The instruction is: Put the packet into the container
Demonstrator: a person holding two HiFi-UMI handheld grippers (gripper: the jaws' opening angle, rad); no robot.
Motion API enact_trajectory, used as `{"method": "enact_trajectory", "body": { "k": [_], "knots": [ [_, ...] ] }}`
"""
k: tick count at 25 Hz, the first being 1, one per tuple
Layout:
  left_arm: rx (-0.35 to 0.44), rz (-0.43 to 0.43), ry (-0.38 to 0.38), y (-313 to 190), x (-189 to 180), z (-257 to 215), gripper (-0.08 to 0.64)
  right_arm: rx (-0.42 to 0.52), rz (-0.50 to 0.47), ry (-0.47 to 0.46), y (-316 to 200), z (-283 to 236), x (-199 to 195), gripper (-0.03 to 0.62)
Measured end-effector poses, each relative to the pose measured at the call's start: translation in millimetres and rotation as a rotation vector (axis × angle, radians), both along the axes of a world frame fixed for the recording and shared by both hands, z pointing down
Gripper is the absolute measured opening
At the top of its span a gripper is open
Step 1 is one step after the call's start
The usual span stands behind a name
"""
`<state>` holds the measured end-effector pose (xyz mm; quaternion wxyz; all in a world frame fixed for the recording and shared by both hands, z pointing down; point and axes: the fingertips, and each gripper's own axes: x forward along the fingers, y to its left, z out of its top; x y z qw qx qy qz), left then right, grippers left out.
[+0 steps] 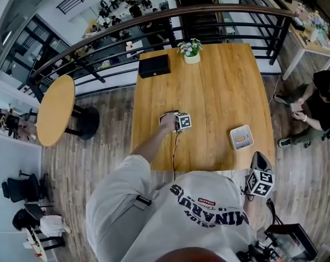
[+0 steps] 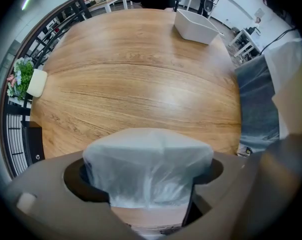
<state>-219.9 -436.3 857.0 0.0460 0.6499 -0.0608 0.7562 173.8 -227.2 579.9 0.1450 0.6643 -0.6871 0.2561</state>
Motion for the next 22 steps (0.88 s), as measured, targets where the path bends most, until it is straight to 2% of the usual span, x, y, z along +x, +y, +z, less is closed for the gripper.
{"method": "enact_trajectory", "body": {
  "k": [3, 7, 10, 19, 22],
  "knots": [
    [0.001, -0.006, 0.005, -1.7, -2.7, -12.3, 0.463, -0.006, -0.011, -0.002, -2.1, 2.5, -1.5, 0.011],
    [0.016, -0.036, -0.026, -1.5, -14.9, -42.8, 0.463, -0.008, -0.035, -0.006, -7.6, 3.5, -7.7, 0.011],
    [0.039, -0.043, -0.004, -2.9, -14.8, -71.9, 0.463, -0.012, -0.057, -0.006, -13.1, 3.3, -14.6, 0.011],
    [0.136, -0.106, 0.055, 4.4, -12.0, -193.6, 0.463, -0.004, -0.129, -0.008, -31.9, 4.3, -38.6, 0.011],
    [0.172, -0.116, 0.045, 10.9, -12.2, -236.3, 0.463, -0.003, -0.151, -0.008, -39.1, 2.5, -46.7, 0.011]
  ]
}}
